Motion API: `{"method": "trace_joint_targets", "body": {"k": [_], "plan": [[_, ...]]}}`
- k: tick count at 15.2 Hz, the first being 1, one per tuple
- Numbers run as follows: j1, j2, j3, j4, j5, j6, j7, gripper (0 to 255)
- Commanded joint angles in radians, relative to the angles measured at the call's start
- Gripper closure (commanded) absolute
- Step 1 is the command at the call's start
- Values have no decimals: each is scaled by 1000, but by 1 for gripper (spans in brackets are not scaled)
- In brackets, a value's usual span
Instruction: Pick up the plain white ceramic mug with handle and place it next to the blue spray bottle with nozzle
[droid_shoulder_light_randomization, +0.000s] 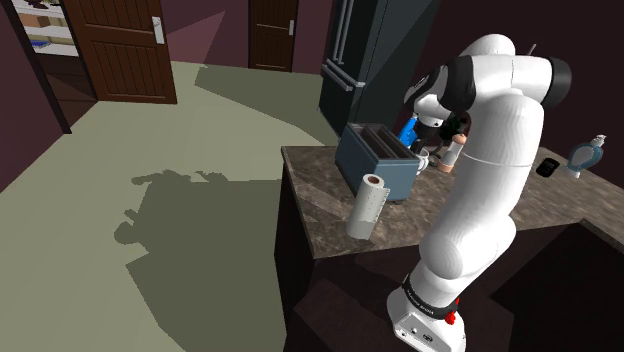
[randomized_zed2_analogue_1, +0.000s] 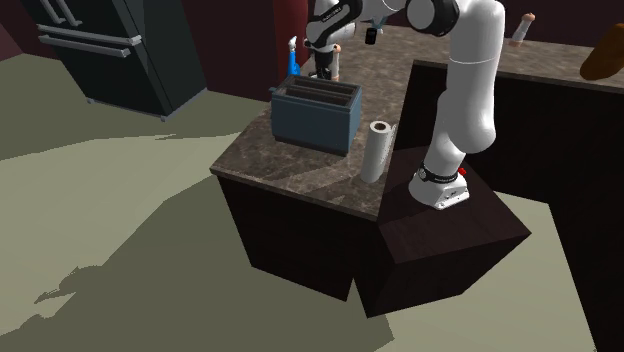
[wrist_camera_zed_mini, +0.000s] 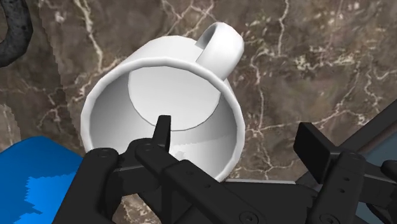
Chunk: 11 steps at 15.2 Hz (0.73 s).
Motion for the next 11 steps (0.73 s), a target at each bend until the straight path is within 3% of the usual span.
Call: {"method": "trace_joint_targets", "body": {"k": [1, 3, 11], "plan": [[12, -30, -12, 20, -30, -41, 20, 0], [22, -63, -23, 50, -61, -92, 41, 0], [22, -63, -23, 50, -61, -92, 41, 0]]}}
